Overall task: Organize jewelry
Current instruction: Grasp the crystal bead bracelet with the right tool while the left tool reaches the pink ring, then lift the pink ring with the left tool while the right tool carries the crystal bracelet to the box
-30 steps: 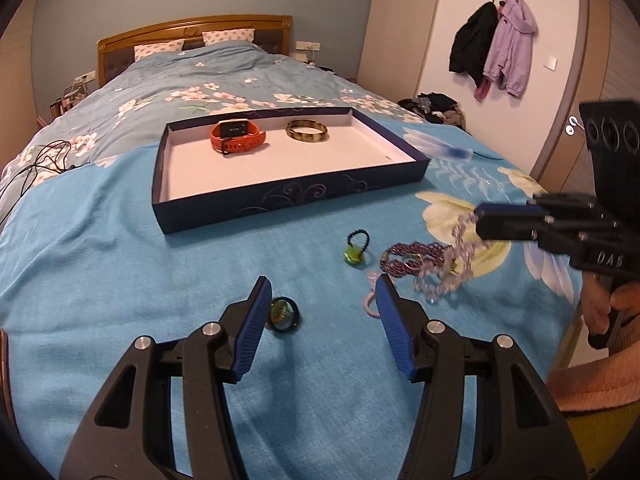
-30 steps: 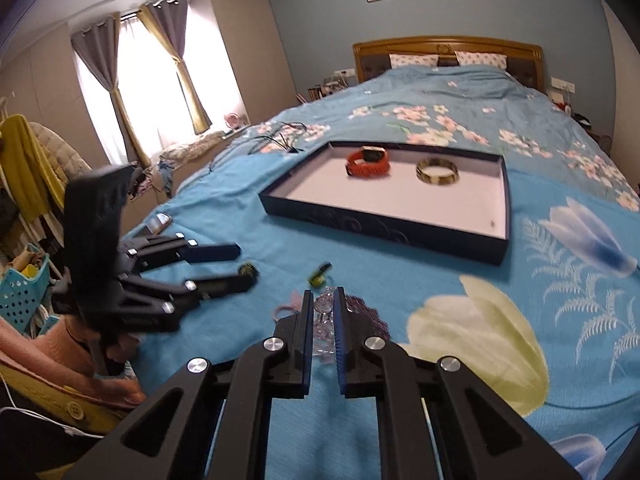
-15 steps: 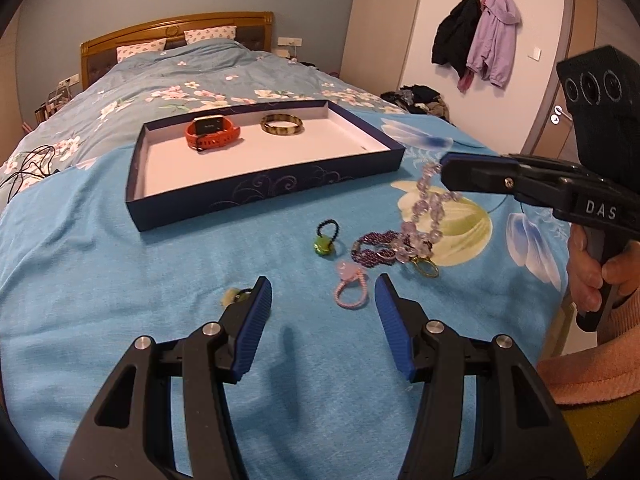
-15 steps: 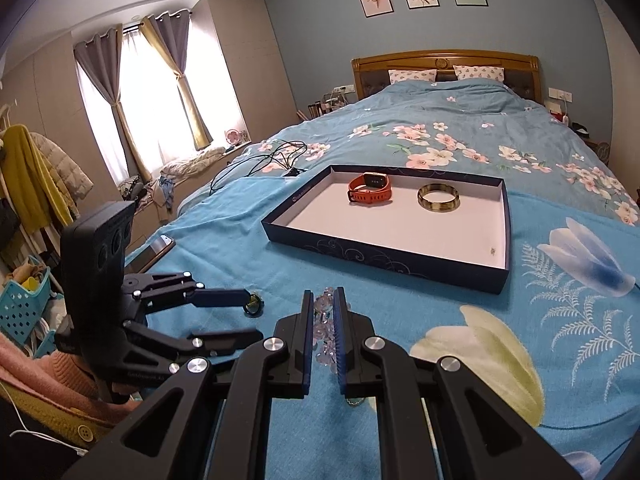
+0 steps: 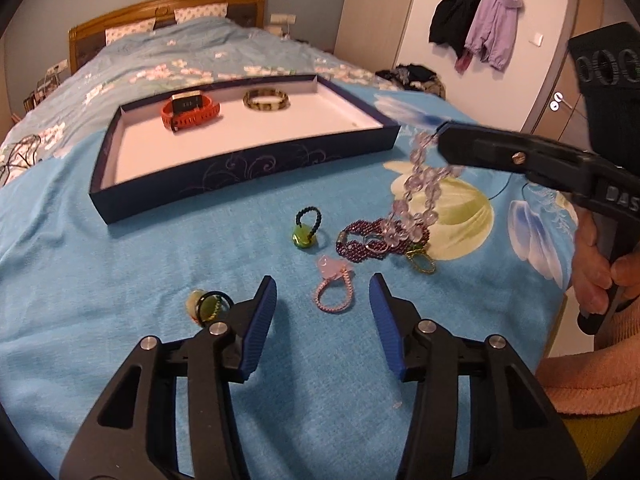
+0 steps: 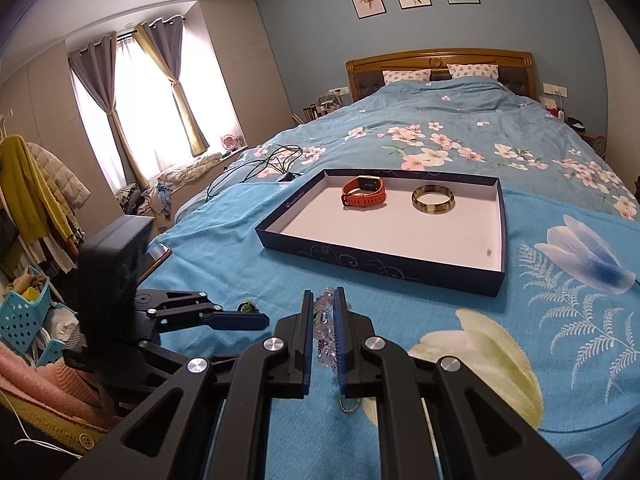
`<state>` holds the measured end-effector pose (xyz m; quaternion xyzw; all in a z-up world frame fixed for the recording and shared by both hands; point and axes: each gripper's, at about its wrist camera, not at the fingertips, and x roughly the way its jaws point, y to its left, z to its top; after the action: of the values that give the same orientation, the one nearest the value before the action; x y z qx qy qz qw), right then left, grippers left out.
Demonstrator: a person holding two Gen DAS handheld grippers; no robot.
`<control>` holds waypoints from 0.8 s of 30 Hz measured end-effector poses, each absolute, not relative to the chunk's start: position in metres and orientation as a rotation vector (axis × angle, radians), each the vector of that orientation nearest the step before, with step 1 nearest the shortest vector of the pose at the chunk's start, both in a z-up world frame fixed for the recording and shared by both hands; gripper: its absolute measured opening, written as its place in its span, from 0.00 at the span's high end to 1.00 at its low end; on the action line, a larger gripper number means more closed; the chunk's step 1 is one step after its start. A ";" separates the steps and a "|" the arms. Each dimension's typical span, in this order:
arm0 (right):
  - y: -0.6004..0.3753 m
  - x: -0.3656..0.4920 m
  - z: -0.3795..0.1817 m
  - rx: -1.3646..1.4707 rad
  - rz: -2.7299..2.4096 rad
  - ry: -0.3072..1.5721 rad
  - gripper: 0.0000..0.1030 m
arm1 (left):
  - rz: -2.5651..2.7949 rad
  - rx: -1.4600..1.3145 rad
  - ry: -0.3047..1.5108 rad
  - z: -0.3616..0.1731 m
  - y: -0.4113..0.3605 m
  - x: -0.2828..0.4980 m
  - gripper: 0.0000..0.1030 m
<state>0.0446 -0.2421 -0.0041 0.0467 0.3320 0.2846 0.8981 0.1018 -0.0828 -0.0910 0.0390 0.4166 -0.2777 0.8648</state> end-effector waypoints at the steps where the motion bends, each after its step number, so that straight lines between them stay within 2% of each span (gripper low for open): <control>1: -0.242 0.045 -0.004 0.098 0.590 0.686 0.92 | -0.583 0.080 0.882 -0.093 -0.084 0.104 0.57; 9: -0.245 0.050 -0.005 0.105 0.588 0.697 0.92 | -0.584 0.116 0.896 -0.096 -0.099 0.115 0.66; 13: -0.245 0.052 -0.005 0.105 0.589 0.698 0.92 | -0.577 0.106 0.905 -0.096 -0.097 0.119 0.82; 24: -0.244 0.057 0.000 0.094 0.596 0.683 0.92 | -0.595 0.044 0.893 -0.090 -0.087 0.117 0.86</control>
<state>0.0573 -0.2442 -0.0002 0.0453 0.3296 0.2879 0.8980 0.1169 -0.0866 -0.0904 0.0212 0.4255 -0.2835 0.8592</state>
